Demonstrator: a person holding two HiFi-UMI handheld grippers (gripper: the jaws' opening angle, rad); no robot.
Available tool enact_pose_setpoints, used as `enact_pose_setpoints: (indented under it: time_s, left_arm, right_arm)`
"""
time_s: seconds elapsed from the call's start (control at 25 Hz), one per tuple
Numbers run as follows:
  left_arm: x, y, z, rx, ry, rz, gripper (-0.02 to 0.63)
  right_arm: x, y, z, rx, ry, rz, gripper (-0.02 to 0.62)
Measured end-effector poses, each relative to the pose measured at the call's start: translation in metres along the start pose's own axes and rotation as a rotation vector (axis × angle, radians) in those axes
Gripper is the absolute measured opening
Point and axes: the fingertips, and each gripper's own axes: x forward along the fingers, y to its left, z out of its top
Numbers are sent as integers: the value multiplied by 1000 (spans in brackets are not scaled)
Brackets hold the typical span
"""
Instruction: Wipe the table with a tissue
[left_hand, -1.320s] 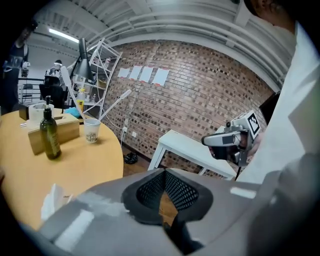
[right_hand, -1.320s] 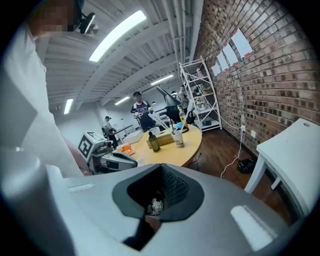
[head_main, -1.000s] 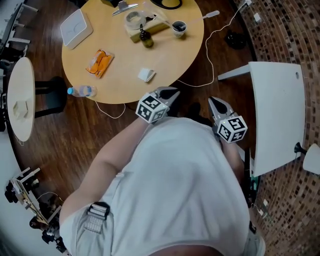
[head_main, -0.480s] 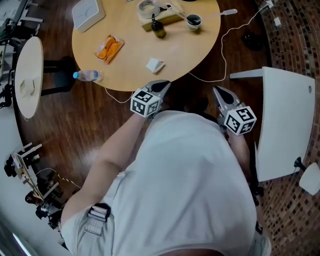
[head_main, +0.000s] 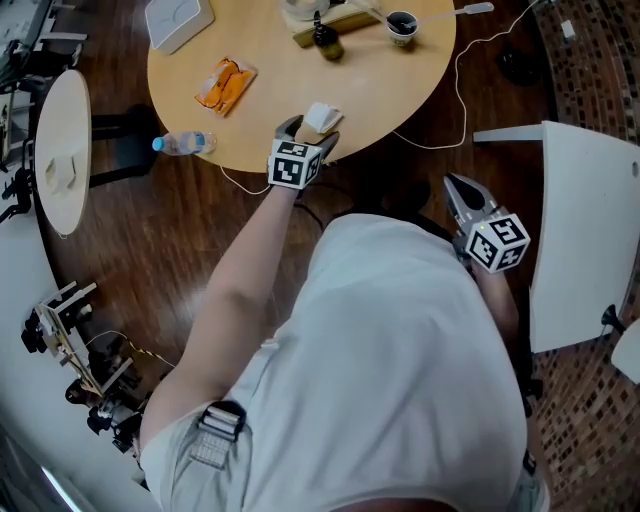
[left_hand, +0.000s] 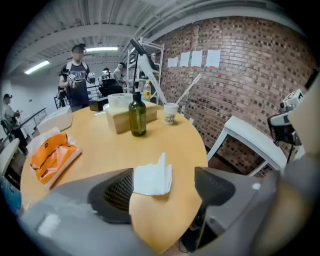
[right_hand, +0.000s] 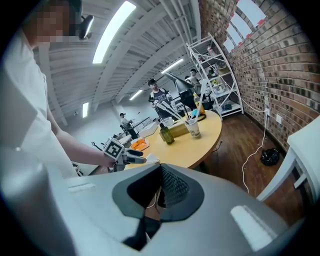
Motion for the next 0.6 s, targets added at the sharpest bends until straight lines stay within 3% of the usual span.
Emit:
enact_pose_setpoints:
  time_s: [0.16, 0.36, 0.6]
  left_arm:
    - [31, 20, -12, -17, 166, -44, 411]
    - [46, 35, -18, -16, 289, -83, 389]
    - [50, 47, -13, -41, 279, -75, 172]
  right_arm:
    - [-16, -11, -5, 51, -29, -56, 8]
    - [-31, -22, -14, 94, -57, -119, 8]
    - [-37, -27, -21, 124, -71, -159, 8]
